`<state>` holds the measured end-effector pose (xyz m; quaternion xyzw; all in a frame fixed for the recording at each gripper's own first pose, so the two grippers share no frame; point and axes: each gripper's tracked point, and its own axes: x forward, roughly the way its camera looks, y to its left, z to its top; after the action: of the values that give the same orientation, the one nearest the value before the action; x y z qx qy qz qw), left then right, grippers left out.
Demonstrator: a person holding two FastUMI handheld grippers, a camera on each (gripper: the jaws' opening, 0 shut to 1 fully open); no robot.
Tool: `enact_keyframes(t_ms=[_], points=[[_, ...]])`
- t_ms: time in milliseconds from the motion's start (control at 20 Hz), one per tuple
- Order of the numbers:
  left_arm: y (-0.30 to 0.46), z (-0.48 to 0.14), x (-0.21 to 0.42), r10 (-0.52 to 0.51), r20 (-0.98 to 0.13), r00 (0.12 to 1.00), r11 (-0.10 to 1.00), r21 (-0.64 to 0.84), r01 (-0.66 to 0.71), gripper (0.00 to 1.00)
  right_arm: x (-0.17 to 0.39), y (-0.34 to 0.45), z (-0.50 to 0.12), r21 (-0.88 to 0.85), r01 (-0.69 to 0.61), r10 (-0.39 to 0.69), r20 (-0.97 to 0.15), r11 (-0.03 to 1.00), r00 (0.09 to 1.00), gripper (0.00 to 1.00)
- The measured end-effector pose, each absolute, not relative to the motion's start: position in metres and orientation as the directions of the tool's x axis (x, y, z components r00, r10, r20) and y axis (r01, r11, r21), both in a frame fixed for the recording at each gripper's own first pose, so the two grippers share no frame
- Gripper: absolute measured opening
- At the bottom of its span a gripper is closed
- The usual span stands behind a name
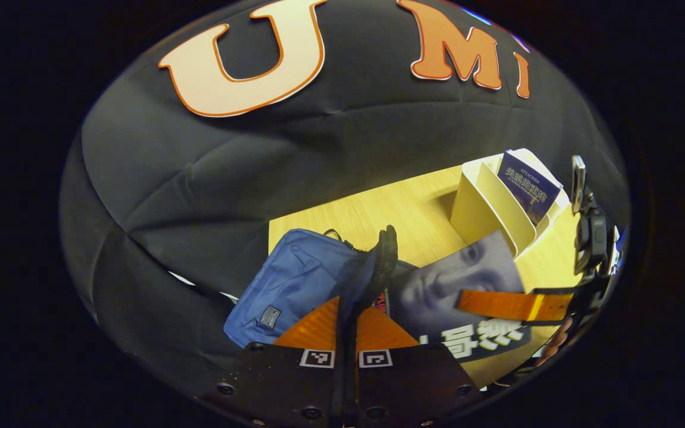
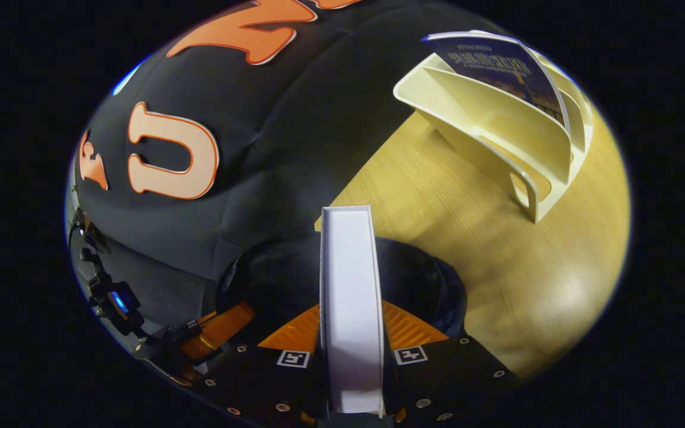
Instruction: Open the schoolbag, grab two books from the bookshelf and put them into the schoolbag.
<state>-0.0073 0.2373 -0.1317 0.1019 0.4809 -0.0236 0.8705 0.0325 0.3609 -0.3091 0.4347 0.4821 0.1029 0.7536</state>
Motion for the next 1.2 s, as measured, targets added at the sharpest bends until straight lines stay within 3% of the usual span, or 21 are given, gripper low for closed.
enact_keyframes(t_ms=[650,700,750,900,1000,1050,1100,1150,1200], points=[[0.214,-0.146,-0.011,0.014,-0.869,0.494,0.98,0.11,0.166,0.01,0.052,0.438,-0.375,0.783,0.37,0.57,-0.619,0.499,0.541,0.36],[0.214,-0.147,-0.011,0.013,-0.868,0.496,0.979,0.112,0.17,0.01,0.055,0.442,-0.377,0.788,0.373,0.563,-0.613,0.49,0.555,0.48],[0.213,-0.148,-0.01,0.013,-0.868,0.497,0.977,0.117,0.179,0.01,0.054,0.449,-0.38,0.791,0.376,0.573,-0.61,0.483,0.547,0.36],[0.214,-0.155,-0.012,0.016,-0.876,0.481,0.979,0.111,0.171,0.01,0.042,0.465,-0.396,0.785,0.427,0.627,-0.617,0.449,0.476,0.39],[0.216,-0.156,-0.012,0.012,-0.877,0.481,0.982,0.101,0.16,0.01,0.029,0.466,-0.4,0.757,0.445,0.636,-0.648,0.478,0.419,0.47],[0.217,-0.155,-0.011,0.011,-0.877,0.48,0.982,0.101,0.163,0.01,0.027,0.463,-0.398,0.756,0.444,0.641,-0.649,0.482,0.41,0.74],[0.22,-0.154,-0.009,0.012,-0.873,0.488,0.982,0.103,0.161,0.01,0.028,0.46,-0.393,0.755,0.442,0.641,-0.65,0.484,0.408,0.8],[0.22,-0.153,-0.008,0.01,-0.872,0.489,0.98,0.105,0.167,0.01,0.031,0.456,-0.391,0.752,0.44,0.636,-0.654,0.491,0.409,0.75],[0.222,-0.153,-0.007,0.016,-0.87,0.493,0.98,0.112,0.165,0.01,0.03,0.451,-0.388,0.746,0.443,0.635,-0.66,0.496,0.401,0.82]])
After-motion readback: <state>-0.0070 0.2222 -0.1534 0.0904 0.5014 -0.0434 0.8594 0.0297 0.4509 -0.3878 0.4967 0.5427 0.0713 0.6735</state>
